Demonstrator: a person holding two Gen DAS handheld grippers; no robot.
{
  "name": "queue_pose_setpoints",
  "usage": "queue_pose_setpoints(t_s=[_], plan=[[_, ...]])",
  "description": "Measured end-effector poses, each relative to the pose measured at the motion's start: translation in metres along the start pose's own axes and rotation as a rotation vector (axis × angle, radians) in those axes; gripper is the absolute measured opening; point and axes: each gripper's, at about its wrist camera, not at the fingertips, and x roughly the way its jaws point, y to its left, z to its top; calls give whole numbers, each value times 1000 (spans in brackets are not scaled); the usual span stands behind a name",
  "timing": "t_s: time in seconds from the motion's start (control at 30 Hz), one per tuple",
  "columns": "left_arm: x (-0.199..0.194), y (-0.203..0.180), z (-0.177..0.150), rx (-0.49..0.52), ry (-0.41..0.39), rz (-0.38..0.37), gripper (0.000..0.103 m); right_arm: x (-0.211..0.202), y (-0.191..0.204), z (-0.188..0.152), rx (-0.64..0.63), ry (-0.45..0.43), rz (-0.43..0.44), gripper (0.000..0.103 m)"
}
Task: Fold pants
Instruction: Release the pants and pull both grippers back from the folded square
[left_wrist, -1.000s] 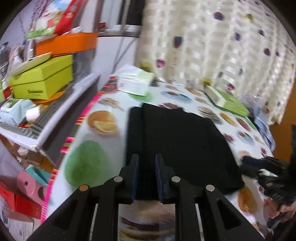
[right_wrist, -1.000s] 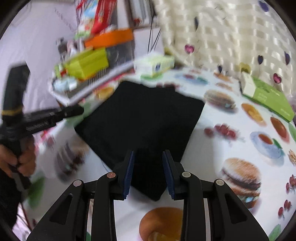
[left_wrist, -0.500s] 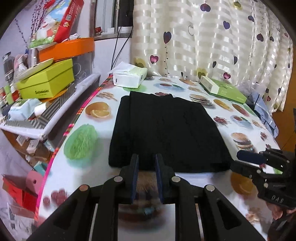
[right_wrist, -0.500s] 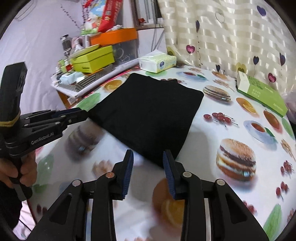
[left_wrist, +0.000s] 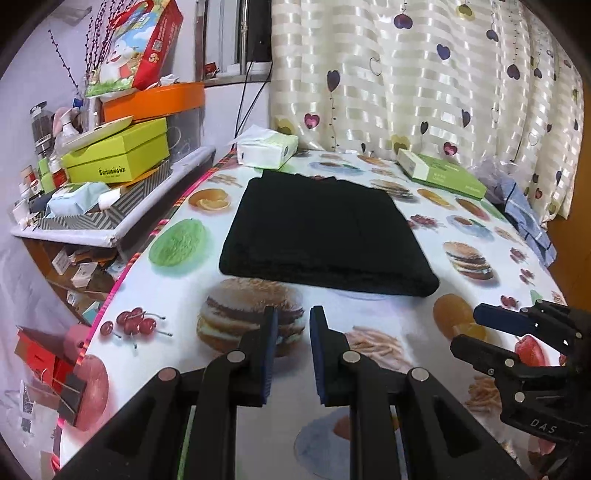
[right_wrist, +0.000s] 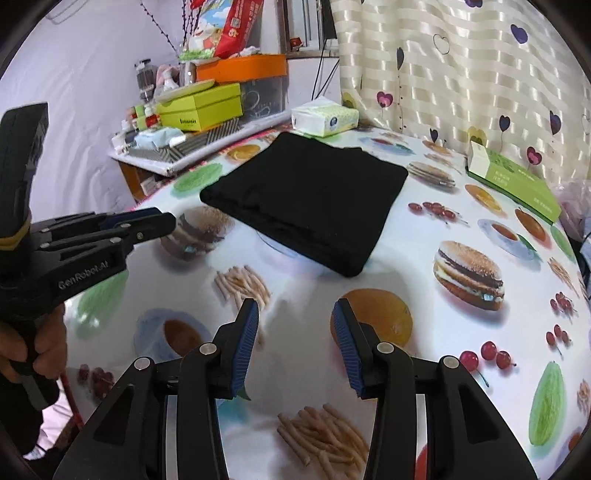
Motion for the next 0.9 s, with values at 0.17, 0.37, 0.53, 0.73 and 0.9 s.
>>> queue_pose_setpoints(t_s=[0.17,0.37,0.53,0.73,0.9], plan=[[12,-1,-4,14,27,24,20,13,-2,-1,-4,25,-13,44],[27,-2,-5,21,64,22,20,27,-6,-1,-4,61,-31,44],[38,-5,-3,39,87,27,20,34,-11,-2,12,75,-37,44],[42,-5,0,41,97,15,20,29,-17,3,33,47,-25,44],[35,3,14,7,41,-15,20,25,-29,15,73,-14,-14,44]])
